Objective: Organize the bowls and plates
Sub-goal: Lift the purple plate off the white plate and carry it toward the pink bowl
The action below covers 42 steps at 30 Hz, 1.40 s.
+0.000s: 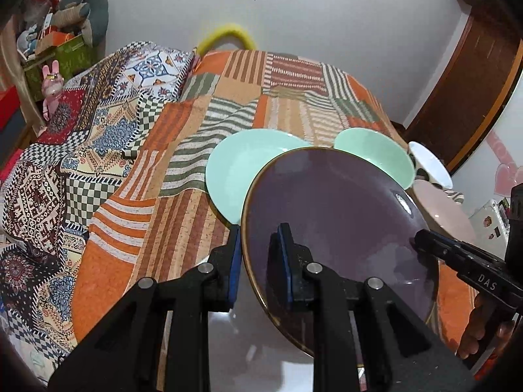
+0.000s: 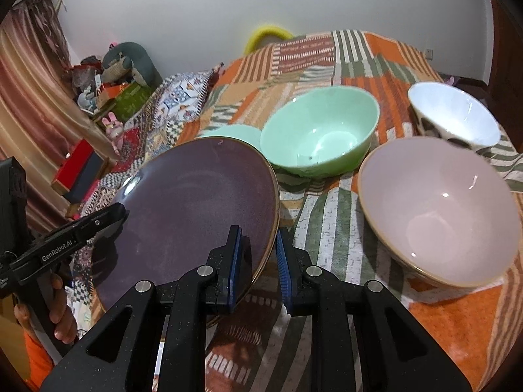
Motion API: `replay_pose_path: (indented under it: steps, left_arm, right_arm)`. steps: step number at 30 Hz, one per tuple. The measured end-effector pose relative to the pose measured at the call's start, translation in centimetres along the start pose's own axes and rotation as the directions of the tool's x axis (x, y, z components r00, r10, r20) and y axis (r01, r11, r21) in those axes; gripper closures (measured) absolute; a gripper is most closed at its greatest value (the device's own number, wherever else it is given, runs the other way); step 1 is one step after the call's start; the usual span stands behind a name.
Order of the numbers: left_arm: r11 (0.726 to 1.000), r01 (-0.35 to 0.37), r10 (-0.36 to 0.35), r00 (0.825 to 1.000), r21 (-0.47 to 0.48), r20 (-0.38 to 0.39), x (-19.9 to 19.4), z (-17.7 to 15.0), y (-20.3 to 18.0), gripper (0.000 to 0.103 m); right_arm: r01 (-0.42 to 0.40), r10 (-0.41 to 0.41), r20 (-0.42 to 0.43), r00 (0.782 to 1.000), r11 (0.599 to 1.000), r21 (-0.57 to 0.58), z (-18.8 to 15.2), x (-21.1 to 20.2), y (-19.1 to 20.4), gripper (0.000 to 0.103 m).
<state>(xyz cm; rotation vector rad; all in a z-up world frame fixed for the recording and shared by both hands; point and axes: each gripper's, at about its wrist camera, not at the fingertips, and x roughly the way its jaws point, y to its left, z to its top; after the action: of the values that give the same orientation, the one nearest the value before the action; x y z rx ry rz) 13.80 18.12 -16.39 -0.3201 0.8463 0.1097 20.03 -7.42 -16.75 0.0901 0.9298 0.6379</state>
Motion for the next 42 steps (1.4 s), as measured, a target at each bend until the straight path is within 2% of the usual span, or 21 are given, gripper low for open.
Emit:
replay_pose_path:
  steps: [13,25,32,42]
  left_arm:
    - [0.998,0.029,-0.033,0.996,0.047,0.081,-5.7,-0.9,-3.3,0.083]
    - [0.993,0.051,-0.060,0.995,0.111,0.081,-8.5,-2.9,-6.8,0.083]
    - [0.988,0.067,-0.075,0.996,0.141,0.052,-8.9,-4.4,-8.4,0.082]
    - [0.982,0.090,-0.084,0.995,0.166,-0.045,-6.8,-6.2,-10.4,0.082]
  right_arm:
    - [-0.008,0.008,0.094,0.996,1.000,-0.001,-0.8,-5.3,0.0,0.084]
    - [0.016,-0.017,0.156,0.988,1.000,0.009,-2.6,-9.4,-1.1,0.084]
    - [0.036,-0.039,0.167,0.985,0.999,0.021,-3.9,-10.6,-2.3,0.084]
    - [0.067,-0.074,0.150,0.986,0.997,0.050,-6.0,-11.4,-4.3,0.084]
